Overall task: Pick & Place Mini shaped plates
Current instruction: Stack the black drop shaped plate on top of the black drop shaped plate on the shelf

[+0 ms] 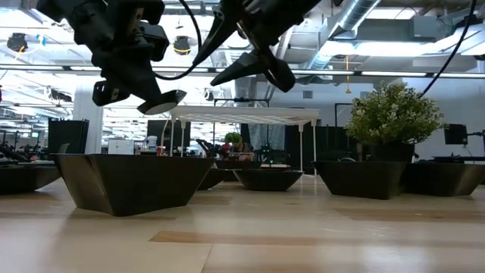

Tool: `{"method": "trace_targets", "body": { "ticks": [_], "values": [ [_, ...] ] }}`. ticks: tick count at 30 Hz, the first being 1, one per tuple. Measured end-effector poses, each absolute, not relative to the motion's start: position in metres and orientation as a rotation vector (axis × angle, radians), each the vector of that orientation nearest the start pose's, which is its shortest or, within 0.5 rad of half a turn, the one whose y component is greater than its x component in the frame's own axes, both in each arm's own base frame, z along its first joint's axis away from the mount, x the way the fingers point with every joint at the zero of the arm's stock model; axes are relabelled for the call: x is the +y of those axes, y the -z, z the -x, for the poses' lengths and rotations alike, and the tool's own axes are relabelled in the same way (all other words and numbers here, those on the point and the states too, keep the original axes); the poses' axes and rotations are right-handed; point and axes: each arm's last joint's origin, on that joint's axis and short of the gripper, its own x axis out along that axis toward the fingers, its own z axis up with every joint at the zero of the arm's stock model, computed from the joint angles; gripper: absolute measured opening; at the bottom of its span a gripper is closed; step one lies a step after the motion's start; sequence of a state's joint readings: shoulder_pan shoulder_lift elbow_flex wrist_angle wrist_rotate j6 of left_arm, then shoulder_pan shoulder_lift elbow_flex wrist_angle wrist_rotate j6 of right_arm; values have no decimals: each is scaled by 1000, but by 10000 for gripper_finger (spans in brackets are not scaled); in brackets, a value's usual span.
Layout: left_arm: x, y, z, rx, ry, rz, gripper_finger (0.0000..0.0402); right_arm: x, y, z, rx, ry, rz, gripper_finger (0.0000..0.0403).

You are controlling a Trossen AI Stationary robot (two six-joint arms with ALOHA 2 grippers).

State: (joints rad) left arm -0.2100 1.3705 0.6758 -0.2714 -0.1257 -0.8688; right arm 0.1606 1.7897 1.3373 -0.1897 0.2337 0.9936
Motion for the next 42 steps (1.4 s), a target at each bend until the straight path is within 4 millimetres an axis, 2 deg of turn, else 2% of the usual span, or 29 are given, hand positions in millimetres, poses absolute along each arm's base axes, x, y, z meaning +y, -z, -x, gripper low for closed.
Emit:
{"method": "trace_targets", "body": {
  "ticks": [11, 16, 20, 35, 42],
  "values": [
    [-49, -172, -244, 911, -331, 634, 4, 58, -253, -398, 508, 358, -836, 164],
    [-49, -172, -244, 911, -330, 633, 4, 61, -234, -406, 533, 373, -824, 164],
    [-49, -172, -244, 911, -330, 633, 4, 65, -228, -412, 521, 360, -824, 160],
    [-50, -170, -242, 945, -302, 688, 4, 66, -229, -413, 488, 373, -857, 135],
    [-50, -170, -243, 950, -276, 657, 4, 67, -229, -413, 516, 331, -834, 143]
  ]
}}
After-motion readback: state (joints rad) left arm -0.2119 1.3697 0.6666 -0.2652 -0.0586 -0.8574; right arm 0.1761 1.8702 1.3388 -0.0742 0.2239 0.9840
